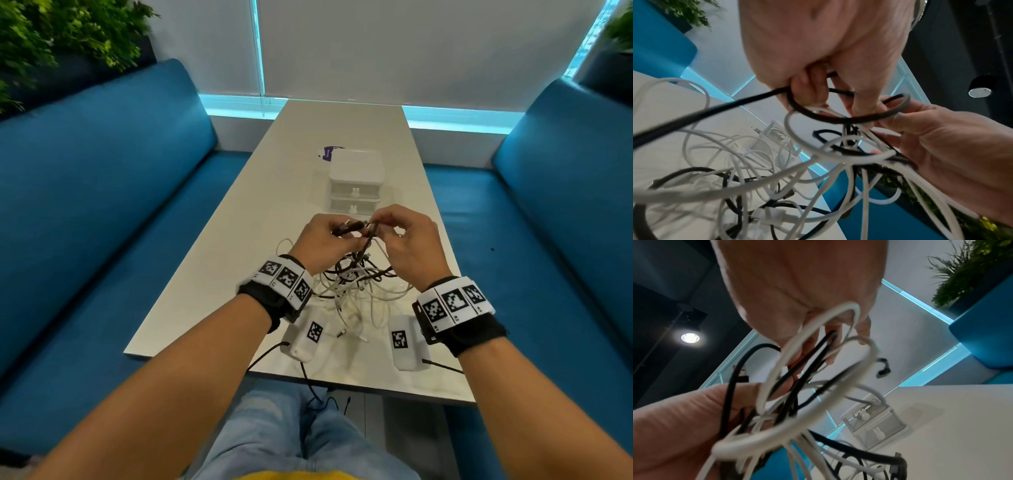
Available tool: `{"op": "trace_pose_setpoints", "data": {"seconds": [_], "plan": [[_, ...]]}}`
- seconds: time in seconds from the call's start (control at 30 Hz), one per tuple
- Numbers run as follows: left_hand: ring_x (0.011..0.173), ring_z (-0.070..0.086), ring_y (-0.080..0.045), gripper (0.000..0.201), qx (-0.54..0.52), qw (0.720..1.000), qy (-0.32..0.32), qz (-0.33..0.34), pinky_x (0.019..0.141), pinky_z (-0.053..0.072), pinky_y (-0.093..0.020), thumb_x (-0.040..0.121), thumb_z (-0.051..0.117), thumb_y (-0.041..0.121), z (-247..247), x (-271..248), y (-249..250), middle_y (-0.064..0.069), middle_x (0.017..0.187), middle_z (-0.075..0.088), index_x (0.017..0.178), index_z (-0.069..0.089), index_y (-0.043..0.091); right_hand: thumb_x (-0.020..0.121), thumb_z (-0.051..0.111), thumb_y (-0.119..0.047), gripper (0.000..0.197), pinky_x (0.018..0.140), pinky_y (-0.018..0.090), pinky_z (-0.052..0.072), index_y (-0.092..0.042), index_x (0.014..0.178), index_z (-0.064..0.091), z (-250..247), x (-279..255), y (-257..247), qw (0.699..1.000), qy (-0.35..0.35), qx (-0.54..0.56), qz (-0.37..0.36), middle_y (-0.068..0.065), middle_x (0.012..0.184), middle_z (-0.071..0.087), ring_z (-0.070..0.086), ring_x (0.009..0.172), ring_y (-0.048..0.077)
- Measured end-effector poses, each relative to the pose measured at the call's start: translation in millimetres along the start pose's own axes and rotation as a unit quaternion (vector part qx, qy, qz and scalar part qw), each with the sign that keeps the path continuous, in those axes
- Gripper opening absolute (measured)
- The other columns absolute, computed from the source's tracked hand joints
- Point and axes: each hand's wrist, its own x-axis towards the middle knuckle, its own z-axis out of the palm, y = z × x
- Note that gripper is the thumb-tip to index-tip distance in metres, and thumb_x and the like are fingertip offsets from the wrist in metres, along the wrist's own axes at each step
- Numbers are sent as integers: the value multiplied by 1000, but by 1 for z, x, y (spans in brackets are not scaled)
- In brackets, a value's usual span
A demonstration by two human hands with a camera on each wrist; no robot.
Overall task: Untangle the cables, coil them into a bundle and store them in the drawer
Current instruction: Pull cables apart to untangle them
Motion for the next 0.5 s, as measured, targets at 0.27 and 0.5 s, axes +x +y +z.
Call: {"op": "trace_pose_setpoints", "data": {"seconds": [0.27,0.5], "plan": [[62,66,-10,23,48,999,-12,7,73,56,-35,73,80,14,10,2,11,10,62,68,84,74,33,86,61,-11,33,101,64,36,-43,78,64,1,4,5,997,65,12,-33,-25,79,65,64,82,3],[58,61,-9,14,47,998,24,14,60,48,-24,73,80,16,5,5,5,9,58,66,79,77,27,84,72,-16,29,80,15,42,-29,108,61,-9,2,16,998,58,-10,30,-9,99,58,54,93,2]]}}
